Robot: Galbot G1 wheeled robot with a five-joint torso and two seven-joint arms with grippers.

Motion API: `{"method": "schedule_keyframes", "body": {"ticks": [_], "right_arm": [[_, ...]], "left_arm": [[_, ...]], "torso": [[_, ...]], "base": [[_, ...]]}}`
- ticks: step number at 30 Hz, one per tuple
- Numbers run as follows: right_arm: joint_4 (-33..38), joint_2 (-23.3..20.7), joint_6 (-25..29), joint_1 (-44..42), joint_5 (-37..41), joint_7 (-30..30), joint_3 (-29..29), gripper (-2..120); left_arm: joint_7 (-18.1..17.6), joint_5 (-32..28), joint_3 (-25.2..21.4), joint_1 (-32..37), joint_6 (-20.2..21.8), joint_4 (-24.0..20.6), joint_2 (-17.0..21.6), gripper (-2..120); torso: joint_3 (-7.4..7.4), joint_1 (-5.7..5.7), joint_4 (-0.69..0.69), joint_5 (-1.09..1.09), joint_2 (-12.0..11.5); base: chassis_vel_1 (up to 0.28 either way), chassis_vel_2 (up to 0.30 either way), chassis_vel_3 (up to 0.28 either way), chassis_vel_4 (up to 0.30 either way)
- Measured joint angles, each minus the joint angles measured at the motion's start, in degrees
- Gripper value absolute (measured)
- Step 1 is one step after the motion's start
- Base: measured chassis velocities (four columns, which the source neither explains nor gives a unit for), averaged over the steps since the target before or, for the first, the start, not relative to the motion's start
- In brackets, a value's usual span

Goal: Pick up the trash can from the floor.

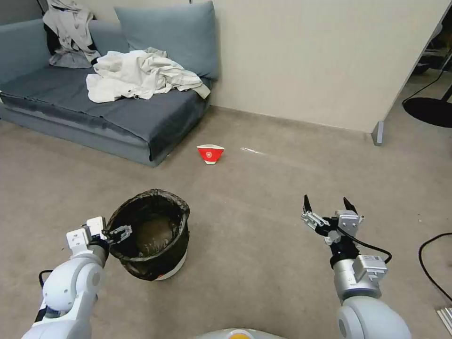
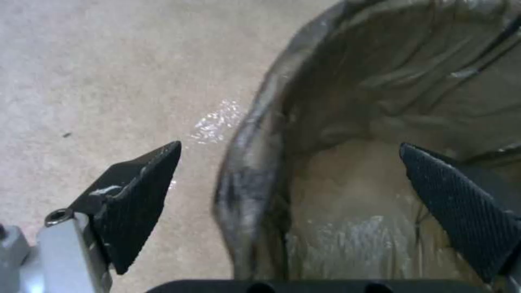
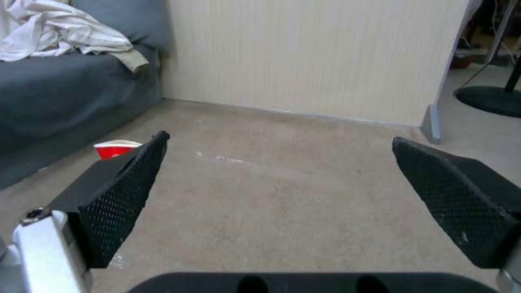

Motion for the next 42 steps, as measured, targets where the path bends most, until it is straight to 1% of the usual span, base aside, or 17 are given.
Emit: {"method": "schedule_keyframes", "body": {"ticks": [4, 9, 12, 13, 16, 17, 19, 20, 22, 24, 25, 27, 30, 31, 34, 39, 42], "right_arm": [[-0.53, 0.09, 0.34, 0.11, -0.10, 0.01, -0.03, 100], [-0.97, 0.13, 0.95, -0.01, -0.11, 0.04, -0.02, 100], [-1.10, 0.12, 1.09, -0.01, -0.11, 0.10, 0.11, 100], [-1.10, 0.12, 1.09, -0.01, -0.11, 0.10, 0.11, 100], [-1.12, 0.09, 1.10, 0.05, -0.10, 0.15, 0.12, 100], [-1.12, 0.09, 1.10, 0.05, -0.10, 0.15, 0.12, 100], [-1.17, 0.06, 1.11, 0.17, -0.10, 0.17, 0.12, 100], [-1.17, 0.06, 1.11, 0.17, -0.10, 0.17, 0.12, 100], [-1.24, 0.05, 1.11, 0.37, -0.10, 0.21, 0.08, 100], [-1.27, 0.05, 1.11, 0.44, -0.10, 0.22, 0.07, 100], [-1.28, 0.03, 1.11, 0.55, -0.10, 0.26, 0.07, 100], [-1.28, 0.03, 1.10, 0.60, -0.10, 0.31, 0.07, 100], [-1.28, -0.05, 1.11, 0.66, -0.10, 0.62, 0.05, 100], [-1.28, -0.05, 1.11, 0.66, -0.10, 0.62, 0.05, 100], [-1.12, -0.06, 1.12, 0.77, -0.10, 0.88, 0.01, 100], [-0.95, -0.05, 1.11, 0.98, -0.08, 0.99, 0.01, 100], [-0.67, 0.01, 1.11, 0.97, -0.05, 1.18, 0.17, 100]], "left_arm": [[-0.60, 0.03, 0.64, -0.92, 0.20, 1.15, -0.03, 97], [-1.49, 0.27, 1.37, -1.62, 0.20, 2.33, -0.07, 84], [-1.56, 0.31, 1.89, -1.72, 0.19, 2.80, -0.44, 69], [-1.56, 0.31, 1.89, -1.72, 0.19, 2.80, -0.44, 69], [-1.69, 0.45, 2.04, -1.94, 0.09, 3.23, -0.71, 55], [-1.69, 0.45, 2.04, -1.94, 0.09, 3.23, -0.71, 55], [-1.64, 0.47, 1.98, -1.95, -0.39, 3.53, -0.80, 43], [-1.64, 0.47, 1.98, -1.95, -0.39, 3.53, -0.80, 43], [-1.25, 0.49, 2.04, -1.48, -1.79, 3.61, -0.94, 33], [-1.08, 0.53, 2.11, -1.24, -2.57, 3.64, -0.98, 29], [-0.42, 0.83, 2.27, -0.68, -4.43, 3.64, -1.11, 21], [0.43, 0.98, 2.30, -0.33, -5.98, 3.59, -1.18, 19], [6.24, 0.62, 2.53, 1.47, -15.58, 3.47, -1.11, 7], [6.24, 0.62, 2.53, 1.47, -15.58, 3.47, -1.11, 7], [10.95, 0.20, 2.26, 2.85, -20.47, 2.22, -1.01, 5], [14.05, -0.49, 2.00, 4.24, -23.24, 0.72, -0.93, 5], [17.28, -2.84, 1.44, 6.05, -25.45, -2.22, -0.74, 5]], "torso": [[0.00, 0.00, 0.00, 0.00, 0.00], [0.00, 0.00, 0.00, 0.00, 0.00], [0.00, 0.00, 0.01, 0.00, 0.00], [0.00, 0.00, 0.01, 0.00, 0.00], [0.00, 0.00, 0.01, 0.02, 0.00], [0.00, 0.00, 0.01, 0.02, 0.00], [0.00, 0.00, 0.02, 0.02, 0.00], [0.00, 0.00, 0.02, 0.02, 0.00], [0.00, 0.00, 0.02, 0.03, 0.00], [0.00, 0.00, 0.01, 0.02, 0.01], [0.00, 0.00, 0.01, 0.00, 0.01], [0.00, 0.00, 0.00, 0.00, 0.01], [0.00, 0.00, 0.01, -0.04, 0.00], [0.00, 0.00, 0.01, -0.04, 0.00], [0.00, 0.00, -0.02, -0.01, 0.01], [0.00, 0.00, 0.01, -0.03, 0.01], [0.00, 0.00, 0.00, 0.00, 0.00]], "base": [[0.000, 0.000, 0.000, 0.000], [0.000, 0.000, 0.000, 0.000], [0.000, 0.000, 0.000, 0.000], [0.000, 0.000, 0.000, 0.000], [0.000, 0.000, 0.000, 0.000], [0.000, 0.000, 0.000, 0.000], [0.000, 0.000, 0.000, 0.000], [0.000, 0.000, 0.000, 0.000], [0.000, 0.000, 0.000, 0.000], [0.000, 0.000, 0.000, 0.000], [0.000, 0.000, 0.000, 0.000], [0.000, 0.000, 0.000, 0.000], [0.000, 0.000, 0.000, 0.000], [0.000, 0.000, 0.000, 0.000], [0.000, 0.000, 0.000, 0.000], [0.000, 0.000, 0.000, 0.000], [0.000, 0.000, 0.000, 0.000]]}}
